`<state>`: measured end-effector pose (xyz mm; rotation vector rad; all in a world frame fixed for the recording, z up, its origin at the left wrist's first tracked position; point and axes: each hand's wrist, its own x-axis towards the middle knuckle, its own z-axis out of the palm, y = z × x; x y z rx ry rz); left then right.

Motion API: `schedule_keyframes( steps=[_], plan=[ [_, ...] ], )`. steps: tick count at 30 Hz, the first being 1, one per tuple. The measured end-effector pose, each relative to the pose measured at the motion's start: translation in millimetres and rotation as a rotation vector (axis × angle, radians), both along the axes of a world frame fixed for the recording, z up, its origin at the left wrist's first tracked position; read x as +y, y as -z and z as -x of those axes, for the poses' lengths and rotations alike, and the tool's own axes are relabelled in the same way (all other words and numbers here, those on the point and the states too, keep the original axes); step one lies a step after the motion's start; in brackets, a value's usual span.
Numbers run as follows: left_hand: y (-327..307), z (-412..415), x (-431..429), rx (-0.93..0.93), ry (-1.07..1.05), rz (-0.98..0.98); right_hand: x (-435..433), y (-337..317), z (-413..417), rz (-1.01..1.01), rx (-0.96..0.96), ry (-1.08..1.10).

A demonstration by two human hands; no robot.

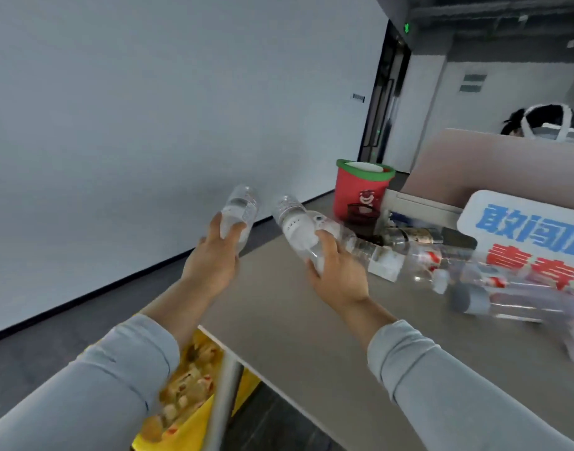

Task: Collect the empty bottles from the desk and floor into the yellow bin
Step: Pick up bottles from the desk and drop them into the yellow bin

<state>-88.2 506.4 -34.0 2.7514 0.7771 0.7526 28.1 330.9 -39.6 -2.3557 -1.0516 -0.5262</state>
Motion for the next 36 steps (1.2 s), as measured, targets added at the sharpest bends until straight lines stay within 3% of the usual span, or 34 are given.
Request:
schedule_keyframes(
  steps=[7, 15, 24, 30, 36],
  plan=[
    [20, 61, 76, 0.071, -0.190, -0.047, 113, 18, 27, 0.030, 0.033, -0.210],
    [32, 98, 116, 0.142, -0.266, 0.015, 203, 34, 22, 0.256, 0.121, -0.146],
    [61, 80, 136, 0.196, -0.210, 0.077, 210, 59, 24, 0.167, 0.133, -0.172],
    [56, 54, 145, 0.398, -0.179, 0.083, 206, 58, 25, 0.181, 0.131, -0.164],
    [49, 54, 125, 0.321, -0.172, 0.022, 202, 55, 26, 0.190, 0.123, -0.176]
  ],
)
